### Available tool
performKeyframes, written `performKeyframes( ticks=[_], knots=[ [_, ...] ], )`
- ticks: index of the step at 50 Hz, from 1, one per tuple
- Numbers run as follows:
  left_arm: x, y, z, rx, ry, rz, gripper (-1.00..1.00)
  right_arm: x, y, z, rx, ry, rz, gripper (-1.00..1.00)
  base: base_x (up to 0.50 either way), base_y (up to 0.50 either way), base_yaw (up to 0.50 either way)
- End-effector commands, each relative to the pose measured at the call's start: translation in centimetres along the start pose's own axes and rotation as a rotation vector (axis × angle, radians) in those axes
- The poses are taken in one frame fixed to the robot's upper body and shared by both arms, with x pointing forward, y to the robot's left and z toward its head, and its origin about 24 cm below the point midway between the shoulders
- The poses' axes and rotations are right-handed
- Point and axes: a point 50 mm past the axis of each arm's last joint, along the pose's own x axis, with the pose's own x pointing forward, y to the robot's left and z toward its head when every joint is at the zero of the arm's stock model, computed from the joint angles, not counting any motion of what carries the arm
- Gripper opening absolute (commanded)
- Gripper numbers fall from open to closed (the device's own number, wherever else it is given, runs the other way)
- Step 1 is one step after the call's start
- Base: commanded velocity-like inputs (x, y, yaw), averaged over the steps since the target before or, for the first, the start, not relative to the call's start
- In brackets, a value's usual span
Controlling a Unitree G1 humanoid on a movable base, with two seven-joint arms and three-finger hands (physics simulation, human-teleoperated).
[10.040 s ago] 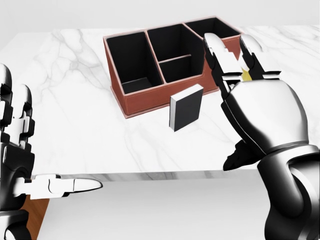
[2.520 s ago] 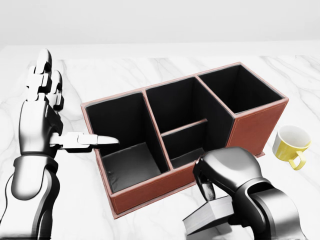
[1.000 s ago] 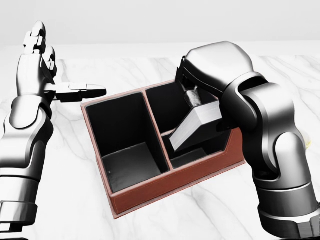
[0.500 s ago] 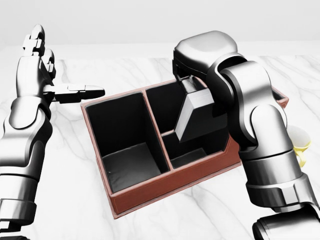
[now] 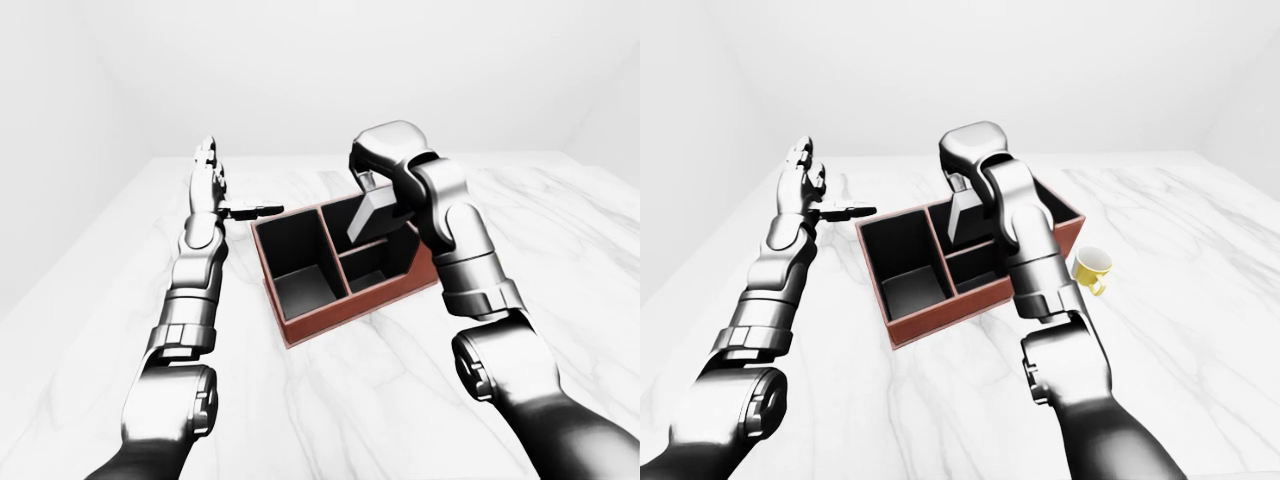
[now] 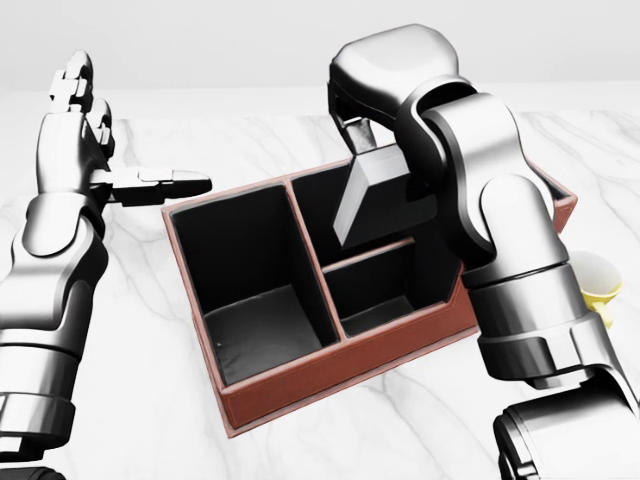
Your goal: Pick up the book and place it in the front compartment of the caddy.
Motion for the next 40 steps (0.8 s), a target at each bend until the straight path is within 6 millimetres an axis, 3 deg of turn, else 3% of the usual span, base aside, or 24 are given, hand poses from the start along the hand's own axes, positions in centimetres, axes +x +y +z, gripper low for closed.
performKeyframes(
  ticks=[1,23,40],
  knots=[
    [0.1,-0.1,-0.2,0.0,0.003,-0.001,1.0,0.7,-1.0,0.0,-0.013,0.008,-0.074,-1.0,0.0,0.0,0.0],
    [0.2,0.0,-0.7,-0.001,0.012,0.0,1.0,3.5,-1.4,0.1,-0.196,0.043,-0.227,-1.0,0.0,0.0,0.0],
    [0.4,0.0,-1.3,0.003,0.025,0.006,1.0,4.3,-0.8,1.4,-0.207,0.009,-0.235,-1.0,0.0,0.0,0.0]
  ],
)
